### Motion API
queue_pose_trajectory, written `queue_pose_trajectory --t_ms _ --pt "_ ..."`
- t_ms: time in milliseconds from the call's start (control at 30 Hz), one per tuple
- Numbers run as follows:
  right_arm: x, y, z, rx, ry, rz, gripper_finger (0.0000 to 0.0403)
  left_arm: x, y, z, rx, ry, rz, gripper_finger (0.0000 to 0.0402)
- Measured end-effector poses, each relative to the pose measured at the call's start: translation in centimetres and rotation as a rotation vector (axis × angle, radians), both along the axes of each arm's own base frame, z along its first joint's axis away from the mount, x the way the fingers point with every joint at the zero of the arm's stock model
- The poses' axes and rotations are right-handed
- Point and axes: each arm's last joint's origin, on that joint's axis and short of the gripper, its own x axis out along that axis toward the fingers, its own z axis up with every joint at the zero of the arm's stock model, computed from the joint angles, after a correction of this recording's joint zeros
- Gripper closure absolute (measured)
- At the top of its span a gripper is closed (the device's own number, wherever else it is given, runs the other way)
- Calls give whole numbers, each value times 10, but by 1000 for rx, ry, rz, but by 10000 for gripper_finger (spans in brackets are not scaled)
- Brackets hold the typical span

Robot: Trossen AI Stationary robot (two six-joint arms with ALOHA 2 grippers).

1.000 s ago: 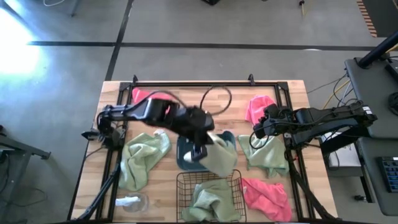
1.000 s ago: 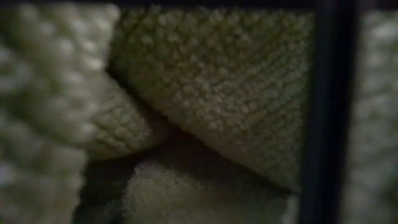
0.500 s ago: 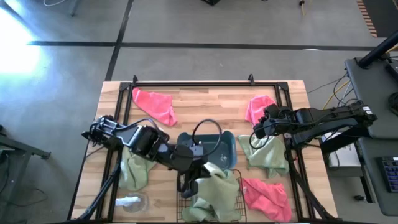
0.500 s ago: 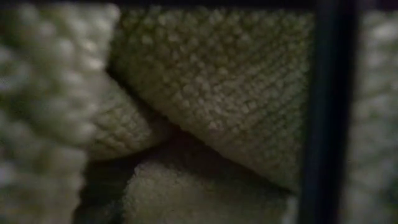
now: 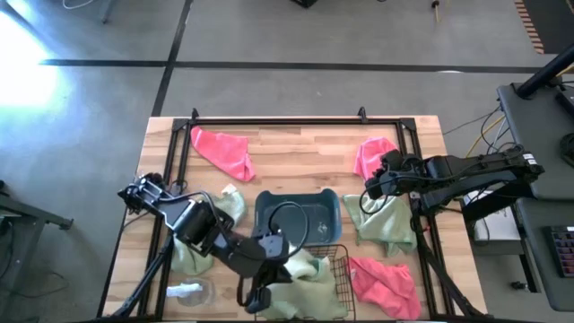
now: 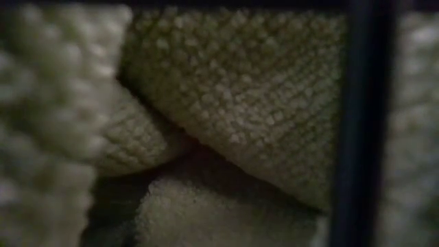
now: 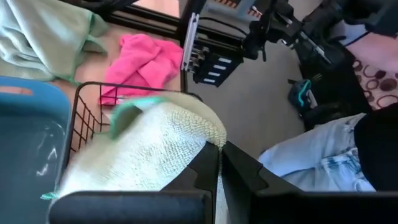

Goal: Sort microfiber towel by color & place in baskets
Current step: Put the top green microfiber towel into the mesh storage bin, then put the left green microfiber towel into the mesh storage bin

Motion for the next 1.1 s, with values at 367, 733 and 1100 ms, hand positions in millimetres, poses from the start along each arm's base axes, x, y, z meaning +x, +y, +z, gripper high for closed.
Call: queue_pose_trajectory --t_ms 367,733,1100 --pt "-1 1 -1 23 11 11 335 21 -10 -30 100 53 -30 386" --pt "-1 1 -2 18 19 19 335 31 -11 -46 110 112 -58 307" --pt "-2 1 -8 41 45 30 335 2 13 -62 363 416 175 299"
